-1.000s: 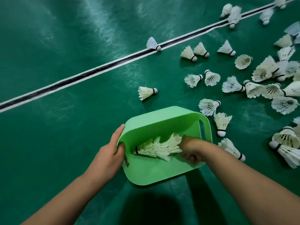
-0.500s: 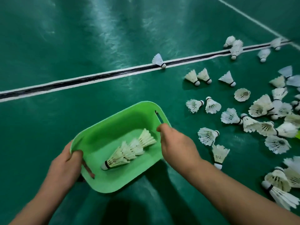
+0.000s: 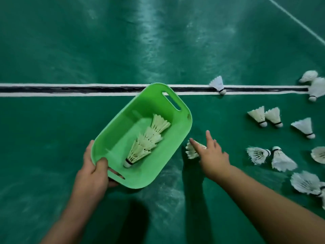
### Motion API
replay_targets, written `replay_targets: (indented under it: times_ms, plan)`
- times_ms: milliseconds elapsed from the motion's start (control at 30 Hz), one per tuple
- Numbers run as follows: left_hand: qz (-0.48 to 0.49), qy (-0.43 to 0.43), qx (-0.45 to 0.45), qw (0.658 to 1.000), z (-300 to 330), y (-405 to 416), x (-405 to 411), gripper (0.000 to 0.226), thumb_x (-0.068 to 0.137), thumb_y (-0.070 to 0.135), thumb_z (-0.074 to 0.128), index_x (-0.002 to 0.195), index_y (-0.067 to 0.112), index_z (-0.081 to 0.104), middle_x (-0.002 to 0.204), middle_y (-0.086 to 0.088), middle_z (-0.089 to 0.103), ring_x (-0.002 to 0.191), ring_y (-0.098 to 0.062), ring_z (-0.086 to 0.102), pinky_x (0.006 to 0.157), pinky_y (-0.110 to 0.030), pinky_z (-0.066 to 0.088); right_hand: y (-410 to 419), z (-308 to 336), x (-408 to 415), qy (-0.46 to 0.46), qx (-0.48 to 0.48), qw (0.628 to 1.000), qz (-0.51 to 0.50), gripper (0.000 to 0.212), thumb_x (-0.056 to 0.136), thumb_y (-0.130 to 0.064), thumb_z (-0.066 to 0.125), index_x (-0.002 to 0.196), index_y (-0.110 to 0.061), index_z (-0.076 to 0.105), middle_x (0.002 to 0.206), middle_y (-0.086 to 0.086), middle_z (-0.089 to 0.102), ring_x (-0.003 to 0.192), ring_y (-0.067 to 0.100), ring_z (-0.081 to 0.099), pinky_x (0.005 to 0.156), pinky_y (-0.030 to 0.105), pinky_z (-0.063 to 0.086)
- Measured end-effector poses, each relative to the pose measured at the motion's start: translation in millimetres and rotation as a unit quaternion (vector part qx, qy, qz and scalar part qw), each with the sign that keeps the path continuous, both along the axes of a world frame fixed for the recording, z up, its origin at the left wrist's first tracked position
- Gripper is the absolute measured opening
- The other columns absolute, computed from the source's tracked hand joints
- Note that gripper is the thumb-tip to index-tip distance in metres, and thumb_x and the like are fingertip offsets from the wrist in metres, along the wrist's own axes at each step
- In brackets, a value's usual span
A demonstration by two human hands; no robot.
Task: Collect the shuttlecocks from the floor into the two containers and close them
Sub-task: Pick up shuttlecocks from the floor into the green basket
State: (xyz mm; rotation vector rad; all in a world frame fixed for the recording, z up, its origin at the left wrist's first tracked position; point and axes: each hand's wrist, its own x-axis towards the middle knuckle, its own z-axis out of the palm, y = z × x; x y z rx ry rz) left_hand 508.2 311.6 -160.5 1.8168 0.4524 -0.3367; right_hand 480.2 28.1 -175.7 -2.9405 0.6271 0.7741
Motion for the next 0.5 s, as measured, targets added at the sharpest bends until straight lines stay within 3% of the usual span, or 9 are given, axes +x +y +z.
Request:
replay_targets:
  times_ms: [100,200,300,400,500]
  plan:
    - [-0.027,-0.014,0.041,0.999,4.1,4.3,1.2,0.049,0.095,0.017,0.039,0.138,0.041,0.035,0.096,-0.016,0.069,0.082,-0.035,0.069,0.076,-0.051,0.058,6.0,-27.2,10.3,-0.016,-0.009,0.998,0.057,0.067,0.09,-0.004,0.045,0.143,-0.039,0.023,0.157,0.007,-0.008,0.143,0.033,0.007,0.109,0.05,0.023]
    - [-0.04,-0.027,0.058,0.997,10.8,5.6,-5.4,0.048,0.096,0.018,0.039,0.135,0.045,0.036,0.089,-0.014,0.072,0.083,-0.034,0.069,0.078,-0.052,0.057,-4.2,-36.3,4.6,-0.05,-0.05,0.993,0.094,0.047,0.091,-0.01,0.048,0.135,-0.025,0.037,0.143,0.01,0.026,0.125,0.03,0.034,0.095,0.04,0.041]
    - [-0.024,-0.019,0.028,0.999,21.1,1.2,-18.4,0.044,0.096,0.015,0.038,0.133,0.04,0.041,0.092,-0.021,0.072,0.085,-0.035,0.07,0.078,-0.052,0.057,-25.6,-25.4,-13.8,-0.193,0.021,0.981,0.021,0.023,0.09,-0.012,0.051,0.113,-0.011,0.05,0.12,0.017,0.04,0.102,0.033,0.046,0.077,0.037,0.042]
    - [0.011,0.026,-0.07,0.997,39.1,-21.3,-45.5,0.037,0.097,0.006,0.034,0.122,0.031,0.048,0.079,-0.024,0.073,0.076,-0.029,0.073,0.067,-0.039,0.06,-56.6,21.2,-45.0,-0.392,0.163,0.894,-0.146,0.021,0.092,-0.021,0.056,0.1,-0.002,0.055,0.114,0.025,0.043,0.082,0.021,0.041,0.072,0.028,0.031]
    - [0.032,0.098,-0.212,0.972,53.2,-49.6,-76.6,0.031,0.099,0.002,0.035,0.119,0.024,0.046,0.086,-0.026,0.073,0.078,-0.033,0.073,0.063,-0.036,0.061,-80.3,82.4,-87.7,-0.509,0.213,0.827,-0.106,0.037,0.095,-0.043,0.043,0.102,-0.008,0.051,0.113,0.019,0.042,0.099,0.021,0.042,0.075,0.021,0.026]
